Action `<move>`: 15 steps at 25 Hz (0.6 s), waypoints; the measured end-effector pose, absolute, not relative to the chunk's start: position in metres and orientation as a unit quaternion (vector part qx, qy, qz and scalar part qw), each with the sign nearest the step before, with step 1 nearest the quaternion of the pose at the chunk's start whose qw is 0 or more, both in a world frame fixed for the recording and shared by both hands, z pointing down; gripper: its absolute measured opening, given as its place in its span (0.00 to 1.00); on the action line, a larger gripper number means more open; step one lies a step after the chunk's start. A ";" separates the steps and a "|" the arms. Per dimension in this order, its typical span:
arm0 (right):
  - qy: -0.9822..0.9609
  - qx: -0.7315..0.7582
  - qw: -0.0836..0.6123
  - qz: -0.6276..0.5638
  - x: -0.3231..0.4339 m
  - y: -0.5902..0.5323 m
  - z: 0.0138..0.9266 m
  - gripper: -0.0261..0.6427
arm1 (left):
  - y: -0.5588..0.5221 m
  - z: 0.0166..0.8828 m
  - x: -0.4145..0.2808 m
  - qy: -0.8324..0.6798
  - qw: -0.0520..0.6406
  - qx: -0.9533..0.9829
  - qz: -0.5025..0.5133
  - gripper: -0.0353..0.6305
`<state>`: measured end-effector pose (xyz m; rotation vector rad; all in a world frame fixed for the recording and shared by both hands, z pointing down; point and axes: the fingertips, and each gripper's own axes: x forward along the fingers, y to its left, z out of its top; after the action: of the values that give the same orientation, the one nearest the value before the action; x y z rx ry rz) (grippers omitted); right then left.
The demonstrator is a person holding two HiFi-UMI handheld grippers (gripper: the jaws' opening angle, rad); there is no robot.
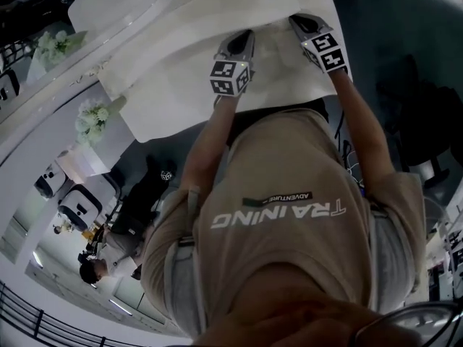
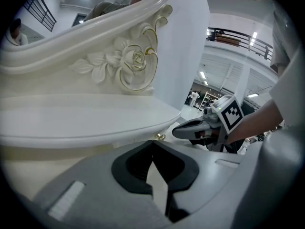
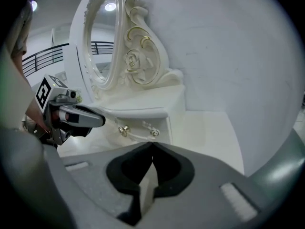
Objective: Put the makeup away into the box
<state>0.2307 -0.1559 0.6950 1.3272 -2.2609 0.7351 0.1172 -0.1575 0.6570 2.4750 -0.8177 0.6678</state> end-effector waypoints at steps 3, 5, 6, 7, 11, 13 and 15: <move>-0.819 0.469 0.202 0.261 0.225 -0.138 0.692 0.04 | -0.140 0.646 0.099 -0.291 0.220 0.899 0.243 0.06; -0.829 0.458 0.189 0.260 0.217 -0.126 0.684 0.04 | -0.130 0.639 0.085 -0.292 0.219 0.900 0.237 0.06; -0.834 0.453 0.180 0.259 0.212 -0.121 0.679 0.04 | -0.125 0.635 0.077 -0.292 0.220 0.902 0.231 0.06; -0.837 0.450 0.174 0.258 0.209 -0.117 0.676 0.04 | -0.121 0.631 0.071 -0.292 0.221 0.903 0.224 0.06; -0.840 0.459 0.172 0.234 0.195 -0.106 0.654 0.04 | -0.113 0.609 0.045 -0.289 0.199 0.913 0.208 0.06; -0.837 0.466 0.182 0.220 0.180 -0.098 0.639 0.04 | -0.109 0.593 0.032 -0.284 0.185 0.920 0.196 0.06; -0.831 0.476 0.194 0.214 0.163 -0.093 0.625 0.04 | -0.106 0.576 0.018 -0.279 0.175 0.927 0.180 0.06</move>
<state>0.1627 -0.0929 0.6248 1.3361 -2.3293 0.5991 0.0179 -0.1060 0.5755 2.6270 -0.7911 0.5100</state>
